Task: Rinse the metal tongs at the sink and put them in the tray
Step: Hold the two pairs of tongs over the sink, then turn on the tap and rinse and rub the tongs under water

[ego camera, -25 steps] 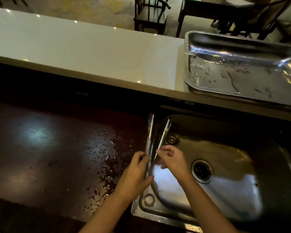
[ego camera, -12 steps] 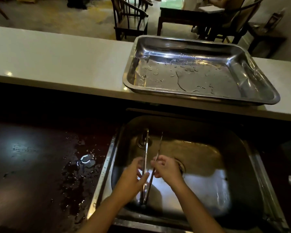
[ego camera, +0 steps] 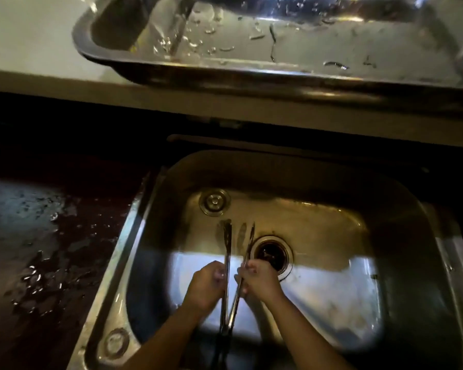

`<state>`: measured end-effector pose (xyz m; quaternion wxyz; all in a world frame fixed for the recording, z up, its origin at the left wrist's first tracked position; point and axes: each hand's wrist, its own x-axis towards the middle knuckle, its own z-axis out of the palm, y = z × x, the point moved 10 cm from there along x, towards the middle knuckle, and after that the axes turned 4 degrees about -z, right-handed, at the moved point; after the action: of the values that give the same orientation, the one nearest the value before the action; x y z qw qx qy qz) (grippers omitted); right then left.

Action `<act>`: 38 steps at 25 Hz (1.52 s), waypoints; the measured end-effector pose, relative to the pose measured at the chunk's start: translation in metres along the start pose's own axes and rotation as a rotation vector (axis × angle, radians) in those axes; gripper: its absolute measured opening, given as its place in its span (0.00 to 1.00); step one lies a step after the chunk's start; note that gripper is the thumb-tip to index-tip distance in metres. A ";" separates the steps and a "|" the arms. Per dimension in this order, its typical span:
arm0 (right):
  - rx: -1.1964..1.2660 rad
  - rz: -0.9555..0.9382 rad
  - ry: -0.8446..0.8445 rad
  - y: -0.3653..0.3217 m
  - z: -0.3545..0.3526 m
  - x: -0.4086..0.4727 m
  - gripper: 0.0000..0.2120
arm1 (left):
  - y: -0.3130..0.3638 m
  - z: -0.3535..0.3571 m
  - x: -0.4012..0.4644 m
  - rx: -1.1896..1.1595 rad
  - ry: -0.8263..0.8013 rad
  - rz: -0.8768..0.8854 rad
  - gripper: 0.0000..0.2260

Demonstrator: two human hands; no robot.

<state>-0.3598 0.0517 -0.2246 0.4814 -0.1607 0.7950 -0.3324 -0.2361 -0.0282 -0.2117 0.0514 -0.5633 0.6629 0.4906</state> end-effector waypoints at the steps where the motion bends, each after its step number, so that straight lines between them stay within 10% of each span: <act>1: 0.003 0.011 0.003 0.006 0.002 0.006 0.05 | -0.002 0.002 0.005 0.018 0.012 0.004 0.08; 19: -0.286 -0.014 0.185 0.011 -0.002 0.032 0.14 | -0.018 0.015 0.032 0.056 0.024 -0.048 0.13; 29: -0.737 -0.050 0.161 -0.041 -0.077 -0.083 0.12 | 0.074 0.039 -0.050 0.801 -0.433 0.301 0.18; 38: -0.740 -0.156 0.566 -0.037 -0.182 -0.212 0.15 | 0.175 0.077 -0.174 0.713 0.024 0.760 0.15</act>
<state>-0.4181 0.2145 -0.0021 0.1295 -0.2835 0.9457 -0.0924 -0.3503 0.1275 -0.0397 0.0506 -0.2358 0.9471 0.2118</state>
